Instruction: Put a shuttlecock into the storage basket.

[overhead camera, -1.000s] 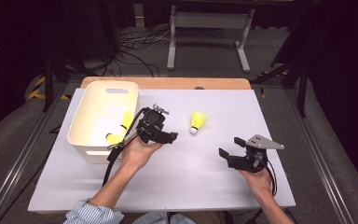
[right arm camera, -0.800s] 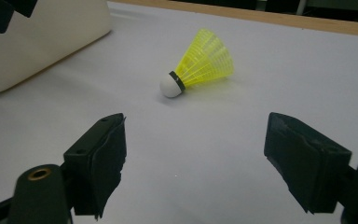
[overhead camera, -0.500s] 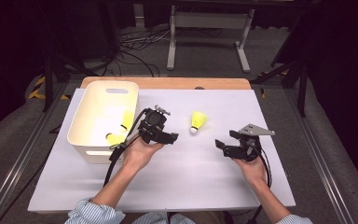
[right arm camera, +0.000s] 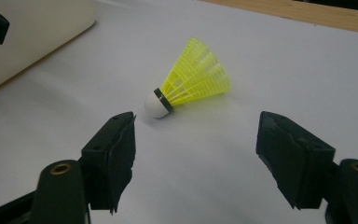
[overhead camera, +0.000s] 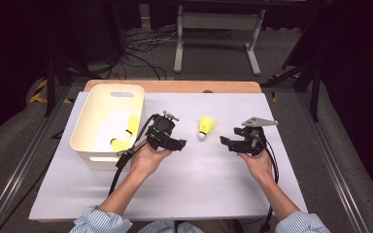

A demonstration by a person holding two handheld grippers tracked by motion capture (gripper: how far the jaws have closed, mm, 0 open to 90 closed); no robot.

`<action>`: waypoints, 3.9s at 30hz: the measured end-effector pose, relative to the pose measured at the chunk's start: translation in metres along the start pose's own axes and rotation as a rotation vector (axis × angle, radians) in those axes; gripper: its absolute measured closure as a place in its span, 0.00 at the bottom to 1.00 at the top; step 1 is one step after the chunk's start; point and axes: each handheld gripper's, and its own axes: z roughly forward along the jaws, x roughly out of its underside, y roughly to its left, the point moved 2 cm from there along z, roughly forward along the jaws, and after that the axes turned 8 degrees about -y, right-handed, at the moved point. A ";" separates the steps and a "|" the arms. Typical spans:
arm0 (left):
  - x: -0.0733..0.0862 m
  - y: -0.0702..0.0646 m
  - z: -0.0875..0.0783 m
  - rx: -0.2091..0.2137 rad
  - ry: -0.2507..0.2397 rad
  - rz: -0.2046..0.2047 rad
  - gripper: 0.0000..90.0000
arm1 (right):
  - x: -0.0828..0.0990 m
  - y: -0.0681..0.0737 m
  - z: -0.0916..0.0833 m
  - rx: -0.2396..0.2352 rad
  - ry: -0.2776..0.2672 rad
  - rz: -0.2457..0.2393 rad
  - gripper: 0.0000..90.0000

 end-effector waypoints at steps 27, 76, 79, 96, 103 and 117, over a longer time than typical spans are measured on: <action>0.004 0.004 0.005 -0.010 0.012 0.005 0.38 | -0.038 -0.012 0.049 -0.003 0.137 0.024 0.40; 0.005 0.004 0.005 -0.002 0.036 0.016 0.37 | -0.045 -0.018 0.111 -0.023 0.273 0.120 0.68; 0.006 0.003 0.006 -0.008 0.042 0.019 0.37 | -0.043 -0.019 0.109 -0.040 0.280 0.133 0.76; 0.006 0.004 0.008 -0.023 0.052 0.035 0.37 | -0.048 -0.011 0.100 -0.149 0.272 0.161 0.99; 0.005 0.005 0.006 -0.027 0.052 0.032 0.37 | -0.051 0.002 0.096 -0.191 0.268 0.141 1.00; 0.005 0.005 0.007 -0.022 0.052 0.046 0.36 | -0.044 0.006 0.078 -0.225 0.252 0.122 1.00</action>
